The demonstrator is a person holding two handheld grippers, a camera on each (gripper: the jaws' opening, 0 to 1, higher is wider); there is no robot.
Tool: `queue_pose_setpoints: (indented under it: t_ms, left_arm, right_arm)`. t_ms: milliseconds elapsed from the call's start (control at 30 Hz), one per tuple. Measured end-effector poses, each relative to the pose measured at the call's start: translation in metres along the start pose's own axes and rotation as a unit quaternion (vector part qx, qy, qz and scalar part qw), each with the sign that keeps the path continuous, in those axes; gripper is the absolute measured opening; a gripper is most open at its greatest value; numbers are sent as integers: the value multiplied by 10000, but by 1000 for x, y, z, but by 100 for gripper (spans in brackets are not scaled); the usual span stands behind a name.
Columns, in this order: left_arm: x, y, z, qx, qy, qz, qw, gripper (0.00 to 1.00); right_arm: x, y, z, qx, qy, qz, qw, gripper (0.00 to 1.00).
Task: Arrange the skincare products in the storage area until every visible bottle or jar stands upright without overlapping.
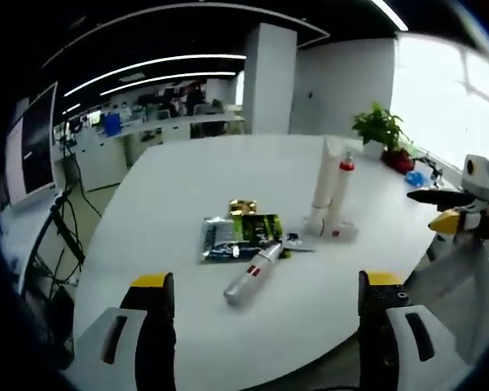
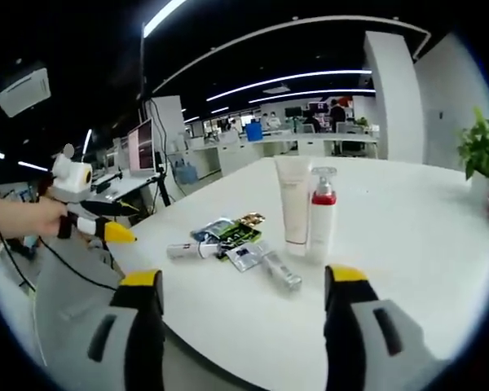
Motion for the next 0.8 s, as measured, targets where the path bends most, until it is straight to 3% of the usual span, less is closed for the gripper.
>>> queue_pose_setpoints:
  t_ms: [800]
  left_arm:
    - [-1,4,8,-451,342,-12,9984,95]
  right_arm:
    - [-1,4,5,-412,47,-134,9990,77]
Point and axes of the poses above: the point that each gripper's makers call its tool centre point, and the gripper's own axes: z roughly forward along the fingers, x roughly to its right, y roughly out of its underside, the point moved 10 cm from there along -z, roughly backward along the fingers, and after that the axes turned 14 degrees about -z, right-handed, at the moved point
